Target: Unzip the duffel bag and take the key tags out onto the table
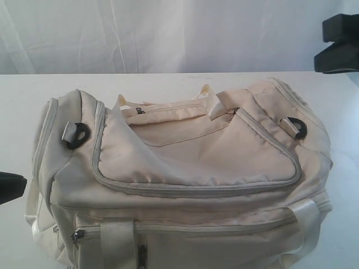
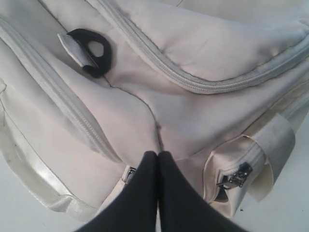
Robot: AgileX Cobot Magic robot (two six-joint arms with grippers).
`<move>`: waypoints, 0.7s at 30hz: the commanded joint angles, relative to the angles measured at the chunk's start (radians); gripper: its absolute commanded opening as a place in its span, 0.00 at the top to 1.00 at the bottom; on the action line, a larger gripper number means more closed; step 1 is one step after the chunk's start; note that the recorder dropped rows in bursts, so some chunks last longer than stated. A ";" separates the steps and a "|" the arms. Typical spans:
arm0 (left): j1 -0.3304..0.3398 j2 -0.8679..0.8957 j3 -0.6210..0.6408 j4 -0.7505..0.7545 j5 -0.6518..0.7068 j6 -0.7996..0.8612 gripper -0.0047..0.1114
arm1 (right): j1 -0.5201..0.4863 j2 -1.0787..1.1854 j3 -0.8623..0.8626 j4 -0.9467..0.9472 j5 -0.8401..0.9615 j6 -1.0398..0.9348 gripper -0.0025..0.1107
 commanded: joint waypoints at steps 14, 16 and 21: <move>-0.004 0.095 -0.303 -0.036 0.387 -0.051 0.96 | -0.003 -0.474 0.404 -0.048 0.036 0.024 0.98; -0.004 0.127 -0.365 -0.055 0.389 -0.051 0.96 | -0.003 -0.487 0.434 -0.044 0.038 0.022 0.98; -0.004 0.272 -0.536 -0.080 0.428 -0.064 0.96 | -0.003 -0.491 0.451 -0.044 0.038 0.020 0.98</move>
